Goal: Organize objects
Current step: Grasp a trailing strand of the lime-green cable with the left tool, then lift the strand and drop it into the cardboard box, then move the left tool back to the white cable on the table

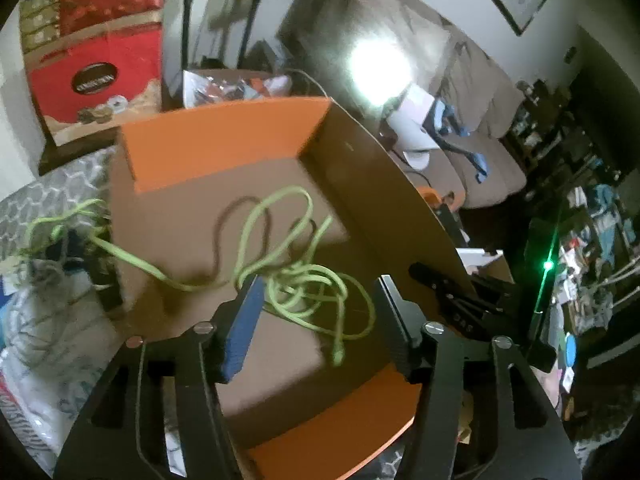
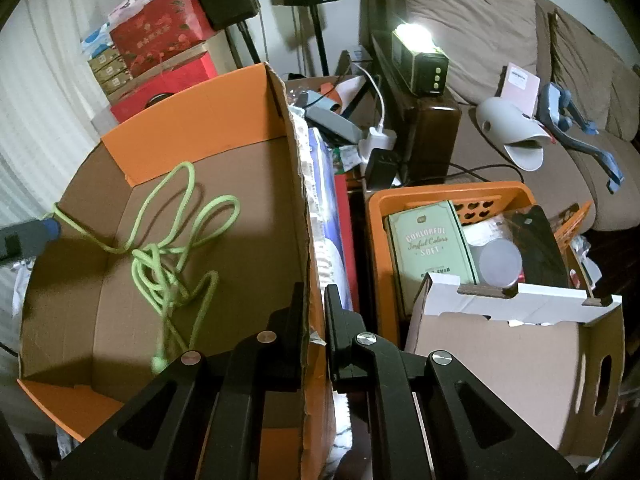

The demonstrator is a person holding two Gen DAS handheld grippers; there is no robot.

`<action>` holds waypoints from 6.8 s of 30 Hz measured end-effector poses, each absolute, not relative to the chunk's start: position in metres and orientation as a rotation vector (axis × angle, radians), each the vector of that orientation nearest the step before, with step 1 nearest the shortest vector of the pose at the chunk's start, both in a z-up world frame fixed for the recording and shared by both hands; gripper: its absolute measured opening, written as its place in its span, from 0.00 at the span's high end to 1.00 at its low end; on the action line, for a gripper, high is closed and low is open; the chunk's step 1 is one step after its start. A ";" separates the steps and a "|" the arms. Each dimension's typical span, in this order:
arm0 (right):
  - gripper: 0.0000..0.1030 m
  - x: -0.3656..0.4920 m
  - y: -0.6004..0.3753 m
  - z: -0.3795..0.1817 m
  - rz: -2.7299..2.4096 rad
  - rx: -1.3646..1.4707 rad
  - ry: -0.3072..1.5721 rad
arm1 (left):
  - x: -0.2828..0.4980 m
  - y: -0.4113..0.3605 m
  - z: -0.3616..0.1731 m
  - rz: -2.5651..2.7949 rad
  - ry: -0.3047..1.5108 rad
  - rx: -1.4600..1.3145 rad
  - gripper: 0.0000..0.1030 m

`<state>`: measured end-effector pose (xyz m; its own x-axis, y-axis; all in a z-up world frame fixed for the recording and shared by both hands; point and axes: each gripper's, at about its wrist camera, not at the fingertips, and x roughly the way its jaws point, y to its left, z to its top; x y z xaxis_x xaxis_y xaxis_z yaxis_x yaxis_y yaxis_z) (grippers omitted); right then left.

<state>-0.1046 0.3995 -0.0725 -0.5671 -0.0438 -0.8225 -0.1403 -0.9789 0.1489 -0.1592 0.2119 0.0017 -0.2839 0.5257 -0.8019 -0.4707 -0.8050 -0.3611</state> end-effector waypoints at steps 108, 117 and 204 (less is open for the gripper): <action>0.92 -0.104 0.398 -0.072 2.699 -1.427 0.274 | -0.159 0.200 0.255 1.934 -0.344 -0.848 0.97; 0.93 -0.104 0.397 -0.072 2.698 -1.429 0.270 | -0.138 0.250 0.292 1.880 -0.275 -0.805 0.97; 0.92 -0.101 0.395 -0.075 2.683 -1.434 0.227 | -0.236 0.030 -0.050 2.458 0.114 -1.638 0.39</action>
<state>-0.1007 0.3948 -0.0750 -0.5549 0.0098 -0.8319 -0.1493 -0.9849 0.0880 -0.2358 0.0301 -0.0503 -0.3741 0.1110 -0.9207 -0.1958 -0.9799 -0.0386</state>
